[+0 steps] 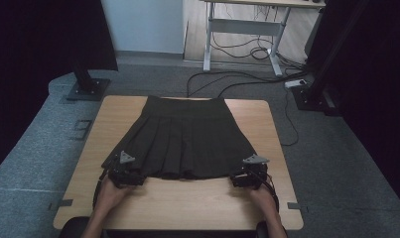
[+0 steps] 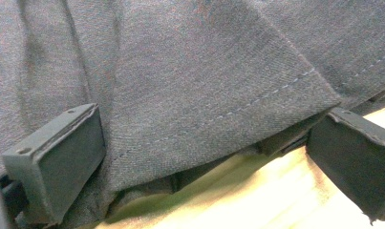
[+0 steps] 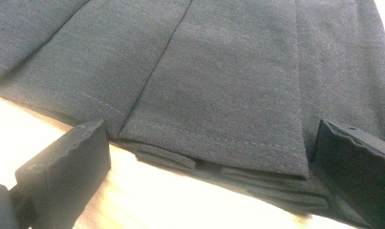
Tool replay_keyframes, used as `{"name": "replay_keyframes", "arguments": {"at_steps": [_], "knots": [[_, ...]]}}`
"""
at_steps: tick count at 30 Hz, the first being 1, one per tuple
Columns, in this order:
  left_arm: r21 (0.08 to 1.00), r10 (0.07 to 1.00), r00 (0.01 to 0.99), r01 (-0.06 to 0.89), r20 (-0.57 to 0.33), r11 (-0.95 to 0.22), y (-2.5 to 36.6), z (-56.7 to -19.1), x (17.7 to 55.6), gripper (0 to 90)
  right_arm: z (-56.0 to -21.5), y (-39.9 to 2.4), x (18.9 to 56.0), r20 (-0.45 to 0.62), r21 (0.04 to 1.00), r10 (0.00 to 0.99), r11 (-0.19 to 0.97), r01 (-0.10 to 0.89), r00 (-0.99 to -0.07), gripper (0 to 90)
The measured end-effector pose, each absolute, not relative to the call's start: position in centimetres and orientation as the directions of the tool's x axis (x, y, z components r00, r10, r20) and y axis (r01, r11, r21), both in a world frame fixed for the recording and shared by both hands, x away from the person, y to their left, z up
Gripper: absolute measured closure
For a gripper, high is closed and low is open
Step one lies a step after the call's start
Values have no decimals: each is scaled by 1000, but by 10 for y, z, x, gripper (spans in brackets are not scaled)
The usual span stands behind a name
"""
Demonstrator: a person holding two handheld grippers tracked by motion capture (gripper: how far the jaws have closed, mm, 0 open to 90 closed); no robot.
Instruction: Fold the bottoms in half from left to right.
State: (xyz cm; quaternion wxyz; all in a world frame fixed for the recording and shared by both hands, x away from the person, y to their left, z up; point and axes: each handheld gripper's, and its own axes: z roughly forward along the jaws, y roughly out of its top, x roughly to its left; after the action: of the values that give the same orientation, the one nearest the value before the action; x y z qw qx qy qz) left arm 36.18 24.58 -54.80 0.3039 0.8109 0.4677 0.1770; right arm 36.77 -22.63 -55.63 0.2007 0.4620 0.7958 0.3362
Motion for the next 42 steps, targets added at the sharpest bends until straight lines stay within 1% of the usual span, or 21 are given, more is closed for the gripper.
{"name": "replay_keyframes", "arguments": {"at_steps": [13, 14, 15, 16, 19, 22, 24, 25, 26, 28, 30, 31, 32, 35, 36, 42], "knots": [[646, 865, 502, 660, 1, -384, 245, -546, 363, 0, -556, -226, 368, -9, 721, 870, 348, 600, -493, 0], [643, 865, 502, 662, 1, -385, 245, -545, 363, 5, -556, -226, 368, -10, 721, 869, 348, 599, -494, 0], [640, 865, 502, 666, -3, -384, 245, -544, 362, 29, -556, -227, 368, -7, 719, 870, 348, 601, -494, 0], [639, 864, 503, 668, -9, -382, 245, -543, 362, 29, -556, -227, 368, -7, 719, 870, 348, 601, -494, 0], [665, 855, 516, 656, -49, -358, 246, -531, 359, 40, -554, -226, 368, -5, 709, 873, 347, 613, -488, 10], [704, 839, 538, 627, -82, -333, 249, -514, 356, 41, -547, -226, 367, -3, 711, 879, 337, 617, -476, 73], [728, 831, 548, 607, -94, -318, 254, -502, 354, 47, -537, -221, 365, -2, 728, 873, 336, 598, -487, 78], [737, 829, 551, 599, -95, -314, 257, -496, 354, 47, -537, -221, 365, -2, 728, 873, 336, 598, -487, 78], [748, 837, 540, 589, -83, -306, 266, -488, 356, 50, -530, -215, 364, 7, 738, 861, 339, 584, -509, 78], [747, 843, 533, 589, -73, -307, 271, -485, 358, 54, -527, -212, 364, 14, 741, 856, 338, 580, -517, 78], [747, 865, 499, 595, -53, -297, 282, -481, 365, 55, -522, -204, 366, 27, 741, 844, 343, 577, -535, 78], [748, 871, 489, 596, -50, -292, 286, -480, 368, 63, -519, -195, 369, 41, 739, 834, 346, 578, -551, 78], [750, 879, 474, 601, -55, -277, 290, -480, 372, 63, -519, -195, 369, 41, 739, 834, 346, 578, -551, 78], [733, 903, 427, 630, -52, -256, 304, -485, 391, 84, -515, -177, 377, 62, 735, 816, 352, 579, -575, 78], [733, 903, 427, 630, -52, -256, 304, -485, 391, 87, -515, -177, 377, 62, 735, 816, 352, 579, -575, 78], [695, 926, 378, 670, -17, -261, 309, -503, 419, 95, -508, -141, 389, 59, 733, 788, 382, 563, -612, 78]]}}
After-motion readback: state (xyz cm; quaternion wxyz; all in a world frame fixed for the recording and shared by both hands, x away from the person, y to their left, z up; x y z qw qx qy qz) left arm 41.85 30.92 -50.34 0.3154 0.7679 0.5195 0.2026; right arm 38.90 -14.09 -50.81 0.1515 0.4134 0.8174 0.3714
